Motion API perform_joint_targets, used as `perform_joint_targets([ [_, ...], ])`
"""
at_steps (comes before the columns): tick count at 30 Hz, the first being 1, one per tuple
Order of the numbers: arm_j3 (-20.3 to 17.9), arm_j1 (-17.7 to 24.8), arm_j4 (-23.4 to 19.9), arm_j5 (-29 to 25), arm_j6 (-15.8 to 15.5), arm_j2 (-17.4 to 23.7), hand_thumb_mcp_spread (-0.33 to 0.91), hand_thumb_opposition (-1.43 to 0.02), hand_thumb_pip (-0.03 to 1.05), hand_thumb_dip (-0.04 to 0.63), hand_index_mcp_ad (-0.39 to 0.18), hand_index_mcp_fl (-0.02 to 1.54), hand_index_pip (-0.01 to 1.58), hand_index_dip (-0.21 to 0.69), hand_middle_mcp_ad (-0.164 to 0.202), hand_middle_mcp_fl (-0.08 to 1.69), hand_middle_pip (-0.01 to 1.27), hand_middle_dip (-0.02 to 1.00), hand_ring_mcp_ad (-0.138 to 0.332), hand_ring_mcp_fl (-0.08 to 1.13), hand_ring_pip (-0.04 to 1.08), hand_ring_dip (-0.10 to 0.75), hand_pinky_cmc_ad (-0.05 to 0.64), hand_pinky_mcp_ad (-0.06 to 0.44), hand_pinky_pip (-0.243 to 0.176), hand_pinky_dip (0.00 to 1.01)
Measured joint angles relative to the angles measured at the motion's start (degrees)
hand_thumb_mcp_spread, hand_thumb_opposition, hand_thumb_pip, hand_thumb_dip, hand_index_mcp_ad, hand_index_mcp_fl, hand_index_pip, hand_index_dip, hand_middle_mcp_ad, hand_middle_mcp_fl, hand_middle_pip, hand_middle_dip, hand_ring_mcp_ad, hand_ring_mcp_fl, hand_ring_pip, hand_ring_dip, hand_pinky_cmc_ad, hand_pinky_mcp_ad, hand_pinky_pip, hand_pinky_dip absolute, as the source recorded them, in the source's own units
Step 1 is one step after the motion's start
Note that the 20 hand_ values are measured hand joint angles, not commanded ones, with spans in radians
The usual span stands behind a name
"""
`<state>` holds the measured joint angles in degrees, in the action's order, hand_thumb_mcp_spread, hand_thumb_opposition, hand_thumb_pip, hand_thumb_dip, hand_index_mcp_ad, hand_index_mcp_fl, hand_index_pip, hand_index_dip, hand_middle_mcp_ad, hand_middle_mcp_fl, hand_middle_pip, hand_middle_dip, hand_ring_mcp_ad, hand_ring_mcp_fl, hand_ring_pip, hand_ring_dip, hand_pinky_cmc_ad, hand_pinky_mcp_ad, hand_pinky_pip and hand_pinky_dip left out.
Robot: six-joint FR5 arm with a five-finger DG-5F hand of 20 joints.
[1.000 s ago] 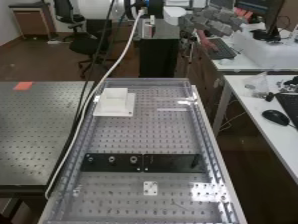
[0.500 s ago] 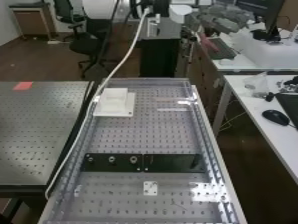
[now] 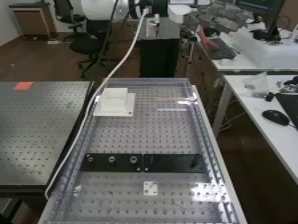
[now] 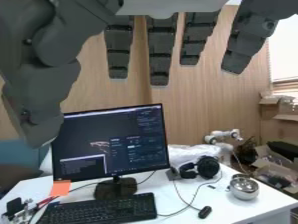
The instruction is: Grab the chopstick and place it in the clear container
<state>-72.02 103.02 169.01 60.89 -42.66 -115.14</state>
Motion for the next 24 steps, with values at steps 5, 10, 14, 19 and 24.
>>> perform_joint_targets([
  [5,-0.4,0.11,-0.59,-0.24,-0.12,0.29,0.29,-0.69,0.48,0.099,-0.178,0.27,0.05,0.278,0.056,0.24,0.12,0.33,0.101,0.0,0.1,0.216,0.367,0.298,-0.061,0.18],
  [10,-0.44,0.15,-0.47,-0.35,-0.21,0.37,0.29,-0.69,0.48,0.099,-0.176,0.27,0.05,0.278,0.056,0.24,0.12,0.33,0.101,0.0,0.1,0.216,0.367,0.298,-0.061,0.18],
  [14,-0.66,0.07,-0.64,-0.29,-0.23,0.49,0.29,-0.69,0.48,0.099,-0.176,0.27,0.05,0.278,0.056,0.24,0.12,0.33,0.101,0.0,0.1,0.216,0.367,0.298,-0.061,0.18],
  [19,-1.18,-0.02,-1.15,-0.2,-0.24,0.75,0.29,-0.69,0.48,0.099,-0.176,0.27,0.05,0.278,0.056,0.24,0.12,0.33,0.101,0.0,0.1,0.216,0.367,0.298,-0.061,0.18],
  [24,-1.56,-0.24,-1.78,0.84,-0.43,1.0,0.29,-0.69,0.48,0.099,-0.178,0.27,0.05,0.278,0.056,0.24,0.12,0.33,0.098,0.0,0.1,0.216,0.367,0.298,-0.061,0.18],
])
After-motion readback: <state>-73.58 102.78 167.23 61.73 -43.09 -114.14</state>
